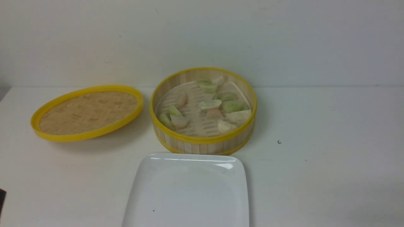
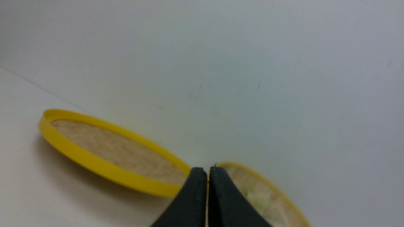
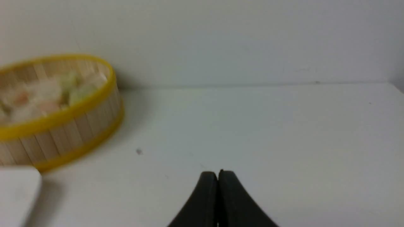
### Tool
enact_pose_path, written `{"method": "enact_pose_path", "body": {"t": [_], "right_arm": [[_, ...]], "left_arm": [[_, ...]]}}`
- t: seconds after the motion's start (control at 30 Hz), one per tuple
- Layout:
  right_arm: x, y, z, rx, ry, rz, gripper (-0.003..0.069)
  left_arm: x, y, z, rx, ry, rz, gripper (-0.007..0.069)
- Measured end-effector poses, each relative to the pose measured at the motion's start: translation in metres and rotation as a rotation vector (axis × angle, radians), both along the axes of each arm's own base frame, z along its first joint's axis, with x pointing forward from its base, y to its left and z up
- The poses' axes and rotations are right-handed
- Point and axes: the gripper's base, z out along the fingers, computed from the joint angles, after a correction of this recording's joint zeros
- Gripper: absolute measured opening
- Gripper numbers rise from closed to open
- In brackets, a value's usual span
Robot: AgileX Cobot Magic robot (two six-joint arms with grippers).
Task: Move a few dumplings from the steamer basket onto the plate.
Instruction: Use the left arm to grab a dumpling from the steamer
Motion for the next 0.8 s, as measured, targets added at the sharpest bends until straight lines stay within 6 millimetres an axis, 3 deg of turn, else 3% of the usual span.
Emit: {"method": "enact_pose_path", "body": {"t": [0.23, 0.33, 0.43, 0.5, 0.63, 0.73, 0.77, 0.8], "right_arm": [[0.000, -0.006, 0.018, 0.469, -0.188, -0.055, -0.0015], [-0.001, -0.009, 0.021, 0.520, -0.231, -0.074, -0.0015], [-0.001, -0.011, 0.023, 0.544, -0.260, -0.088, -0.0015], [-0.002, -0.012, 0.024, 0.549, -0.275, -0.094, -0.0015], [-0.003, -0.006, 0.032, 0.562, -0.227, -0.041, -0.0015], [-0.006, 0.004, 0.055, 0.478, -0.126, 0.056, -0.0015], [-0.006, 0.009, 0.068, 0.431, -0.055, 0.095, -0.0015], [-0.005, 0.012, 0.077, 0.408, -0.001, 0.119, -0.0015]], "left_arm": [[-0.006, 0.015, 0.022, -0.162, -0.221, 0.129, -0.0006], [-0.012, 0.010, 0.047, -0.112, -0.258, 0.088, -0.0006], [-0.019, -0.001, 0.099, 0.030, -0.226, -0.009, -0.0006], [-0.009, -0.008, 0.128, 0.120, -0.088, -0.078, -0.0006], [0.028, -0.023, 0.160, 0.278, 0.306, -0.260, -0.0006], [0.065, -0.034, 0.166, 0.397, 0.608, -0.439, -0.0006], [0.087, -0.040, 0.163, 0.442, 0.736, -0.533, -0.0006], [0.097, -0.043, 0.161, 0.469, 0.777, -0.577, -0.0006]]}}
